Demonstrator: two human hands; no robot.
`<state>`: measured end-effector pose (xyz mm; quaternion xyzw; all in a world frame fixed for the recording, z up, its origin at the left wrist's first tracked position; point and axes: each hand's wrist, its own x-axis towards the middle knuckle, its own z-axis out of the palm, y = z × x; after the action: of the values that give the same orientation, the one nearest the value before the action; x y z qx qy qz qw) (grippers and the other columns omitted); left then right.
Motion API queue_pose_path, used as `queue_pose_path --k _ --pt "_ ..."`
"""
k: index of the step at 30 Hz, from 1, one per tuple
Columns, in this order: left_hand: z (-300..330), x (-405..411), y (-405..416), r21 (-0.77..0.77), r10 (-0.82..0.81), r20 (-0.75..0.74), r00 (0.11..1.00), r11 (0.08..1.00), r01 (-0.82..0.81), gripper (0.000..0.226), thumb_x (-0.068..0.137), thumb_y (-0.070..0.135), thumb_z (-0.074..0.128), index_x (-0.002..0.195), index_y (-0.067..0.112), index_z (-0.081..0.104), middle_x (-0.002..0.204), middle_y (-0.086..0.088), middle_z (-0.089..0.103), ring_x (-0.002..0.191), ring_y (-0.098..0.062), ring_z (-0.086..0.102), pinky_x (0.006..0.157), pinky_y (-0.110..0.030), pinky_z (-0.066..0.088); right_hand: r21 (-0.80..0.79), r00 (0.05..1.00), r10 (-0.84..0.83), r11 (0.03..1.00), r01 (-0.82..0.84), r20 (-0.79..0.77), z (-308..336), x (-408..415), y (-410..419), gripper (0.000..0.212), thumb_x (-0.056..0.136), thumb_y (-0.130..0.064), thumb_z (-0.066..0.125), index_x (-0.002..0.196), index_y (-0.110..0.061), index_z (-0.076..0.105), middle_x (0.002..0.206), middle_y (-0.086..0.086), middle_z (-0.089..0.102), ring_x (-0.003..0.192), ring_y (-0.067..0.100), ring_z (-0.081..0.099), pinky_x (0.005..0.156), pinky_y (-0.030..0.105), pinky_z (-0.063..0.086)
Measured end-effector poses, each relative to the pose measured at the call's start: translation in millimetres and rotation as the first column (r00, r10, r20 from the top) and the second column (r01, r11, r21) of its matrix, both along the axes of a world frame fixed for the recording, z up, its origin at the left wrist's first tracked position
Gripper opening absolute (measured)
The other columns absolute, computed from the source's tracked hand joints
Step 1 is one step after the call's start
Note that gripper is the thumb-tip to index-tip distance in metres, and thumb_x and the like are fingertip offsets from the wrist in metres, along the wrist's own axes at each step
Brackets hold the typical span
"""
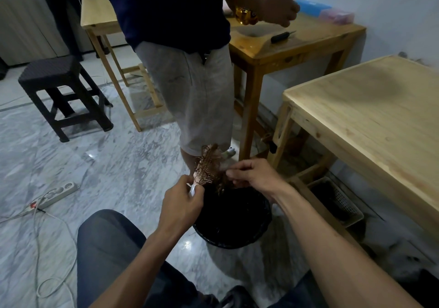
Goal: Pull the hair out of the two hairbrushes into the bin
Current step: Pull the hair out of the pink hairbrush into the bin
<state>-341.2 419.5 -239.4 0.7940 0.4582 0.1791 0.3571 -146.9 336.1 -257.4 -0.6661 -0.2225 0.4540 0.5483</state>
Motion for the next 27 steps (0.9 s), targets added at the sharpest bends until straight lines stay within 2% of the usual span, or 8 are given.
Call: queue_pose_path --k 7,13,15,17,20,23,25,27 --pt "6 -7 5 -0.008 0.112 0.084 0.99 0.994 -0.112 0.017 0.099 0.031 0.053 0.107 0.019 0.062 0.068 0.004 0.063 0.051 -0.01 0.054 0.048 -0.023 0.038 -0.179 0.955 -0.274 0.94 0.291 0.111 -21 11 -8 0.007 0.093 -0.008 0.074 0.098 -0.006 0.076 0.082 0.005 0.072 0.07 0.012 0.065 0.06 0.02 0.054" --pt "13 -14 11 -0.064 0.265 0.197 0.944 0.964 -0.258 0.031 0.1 0.033 0.047 0.122 0.014 0.057 0.08 0.012 0.058 0.061 -0.015 0.06 0.058 -0.035 0.049 -0.265 0.887 -0.431 0.847 0.461 0.166 -39 26 -21 0.006 0.093 -0.009 0.072 0.094 -0.008 0.078 0.09 0.011 0.076 0.084 0.024 0.069 0.078 0.037 0.056" --pt "14 -16 14 -0.053 0.256 0.195 0.947 0.967 -0.25 0.03 0.1 0.031 0.048 0.123 0.015 0.056 0.075 0.013 0.053 0.057 -0.011 0.053 0.055 -0.031 0.045 -0.295 0.863 -0.463 0.811 0.505 0.202 -47 28 -25 0.007 0.091 -0.01 0.075 0.086 -0.013 0.079 0.096 0.013 0.078 0.095 0.032 0.072 0.092 0.046 0.059" --pt "15 -16 12 -0.037 0.235 0.197 0.952 0.972 -0.233 0.029 0.1 0.029 0.049 0.124 0.015 0.056 0.072 0.014 0.051 0.058 -0.008 0.049 0.056 -0.027 0.043 -0.322 0.853 -0.454 0.792 0.519 0.258 -54 28 -24 0.005 0.088 -0.012 0.078 0.084 -0.015 0.08 0.097 0.013 0.079 0.098 0.033 0.073 0.096 0.049 0.058" --pt "11 -13 8 -0.017 0.19 0.198 0.961 0.981 -0.191 0.024 0.1 0.027 0.05 0.119 0.016 0.058 0.069 0.013 0.053 0.055 -0.005 0.047 0.055 -0.024 0.042 -0.373 0.903 -0.286 0.838 0.399 0.322 -55 24 -21 0.008 0.092 -0.013 0.073 0.093 -0.017 0.08 0.109 0.01 0.078 0.106 0.03 0.07 0.098 0.045 0.056" --pt "5 -9 5 0.016 0.115 0.17 0.979 0.993 -0.12 0.015 0.098 0.026 0.054 0.11 0.021 0.059 0.062 0.007 0.057 0.046 -0.007 0.047 0.048 -0.026 0.037 -0.369 0.962 -0.067 0.915 0.165 0.265 -39 14 -17 0.04 0.096 -0.005 0.057 0.132 -0.018 0.068 0.129 0.005 0.068 0.11 0.026 0.065 0.083 0.03 0.051" --pt "2 -6 3 0.055 0.055 0.132 0.99 0.996 -0.063 0.011 0.096 0.025 0.055 0.106 0.024 0.057 0.066 0.009 0.06 0.046 -0.007 0.05 0.05 -0.026 0.037 -0.319 0.977 -0.024 0.943 0.092 0.212 -18 5 -12 0.058 0.093 -0.003 0.054 0.148 -0.021 0.052 0.129 -0.001 0.059 0.094 0.017 0.062 0.071 0.025 0.046" --pt "-1 -2 2 0.072 0.004 0.11 0.994 0.997 -0.012 0.008 0.096 0.024 0.054 0.104 0.026 0.056 0.074 0.011 0.062 0.053 -0.009 0.054 0.054 -0.027 0.039 -0.224 0.979 -0.014 0.973 0.061 0.203 -4 -2 -6 0.066 0.087 -0.01 0.06 0.148 -0.03 0.05 0.134 -0.005 0.052 0.097 0.011 0.058 0.078 0.024 0.046"
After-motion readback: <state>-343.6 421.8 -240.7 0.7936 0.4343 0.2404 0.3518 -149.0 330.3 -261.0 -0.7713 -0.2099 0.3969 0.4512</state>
